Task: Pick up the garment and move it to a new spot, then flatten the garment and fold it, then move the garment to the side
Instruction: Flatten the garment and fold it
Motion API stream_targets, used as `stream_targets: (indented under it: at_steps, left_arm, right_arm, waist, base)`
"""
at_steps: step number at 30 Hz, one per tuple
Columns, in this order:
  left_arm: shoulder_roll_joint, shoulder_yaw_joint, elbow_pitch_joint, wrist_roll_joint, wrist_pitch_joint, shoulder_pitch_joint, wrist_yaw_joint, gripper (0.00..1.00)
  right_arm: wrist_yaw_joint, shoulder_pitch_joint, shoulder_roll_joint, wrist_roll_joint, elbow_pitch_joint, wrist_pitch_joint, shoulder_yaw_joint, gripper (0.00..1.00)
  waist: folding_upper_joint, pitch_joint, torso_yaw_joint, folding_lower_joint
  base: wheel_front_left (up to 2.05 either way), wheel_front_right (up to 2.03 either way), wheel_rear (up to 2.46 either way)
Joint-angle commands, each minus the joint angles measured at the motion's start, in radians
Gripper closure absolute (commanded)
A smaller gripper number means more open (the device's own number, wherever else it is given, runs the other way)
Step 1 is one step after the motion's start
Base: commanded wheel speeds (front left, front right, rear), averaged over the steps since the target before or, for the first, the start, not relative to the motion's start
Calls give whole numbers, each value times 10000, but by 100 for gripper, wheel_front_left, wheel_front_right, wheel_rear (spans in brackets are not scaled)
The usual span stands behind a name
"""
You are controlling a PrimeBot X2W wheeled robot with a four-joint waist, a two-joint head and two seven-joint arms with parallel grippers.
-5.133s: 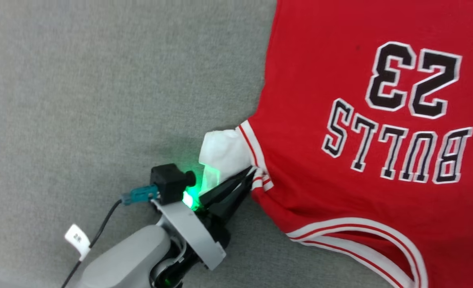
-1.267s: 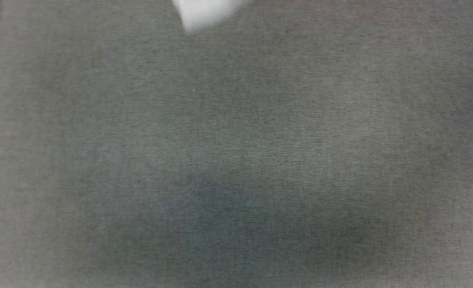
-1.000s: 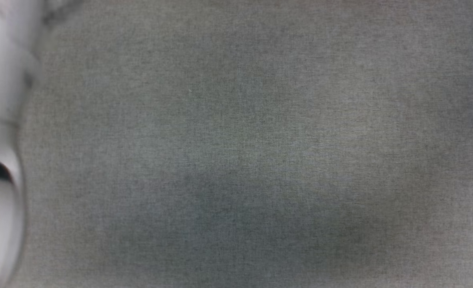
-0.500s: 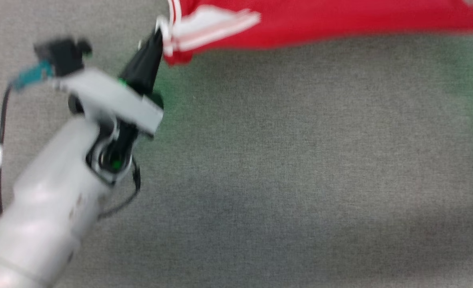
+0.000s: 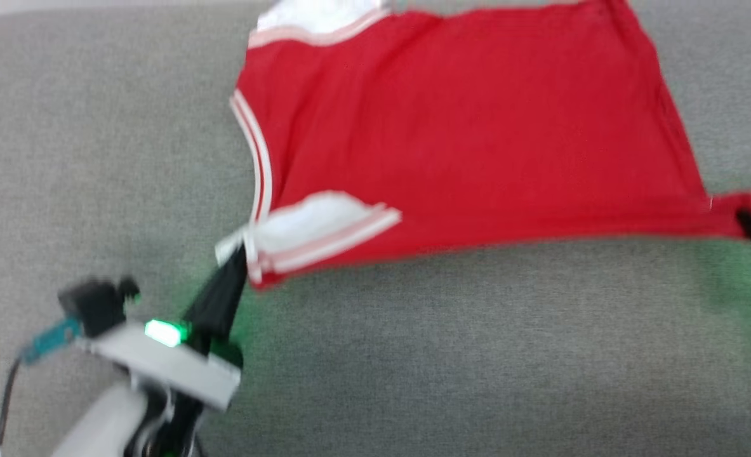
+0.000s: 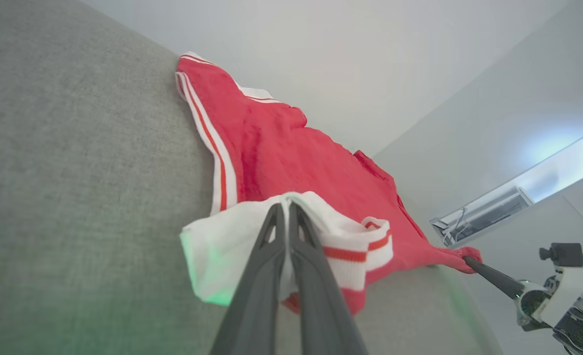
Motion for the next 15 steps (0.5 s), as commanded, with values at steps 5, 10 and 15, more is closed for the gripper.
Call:
stream_targets:
  at_steps: [5,10,15]
  left_arm:
    - [500,240,-850,556,-41,1477,-17,100]
    - [848,454,-2041,870,-42,2701,78,100]
    - [820,656,-2657,1011,-33,2563,135,100]
  right_arm:
    - [-28,1719,7,-196,-1061,430,-1149,100]
    - [-26,3710,431,-814,-2794,1289,-2975,100]
    - [-23,4314,1264,-1575,-4228,2240,-4289,100]
  waist:
    - [0,-291,-121,0]
    - [0,-316,-106,0]
    - [0,-275,-40,0]
  base:
    - [0,0,0]
    - [0,0,0]
    - [0,0,0]
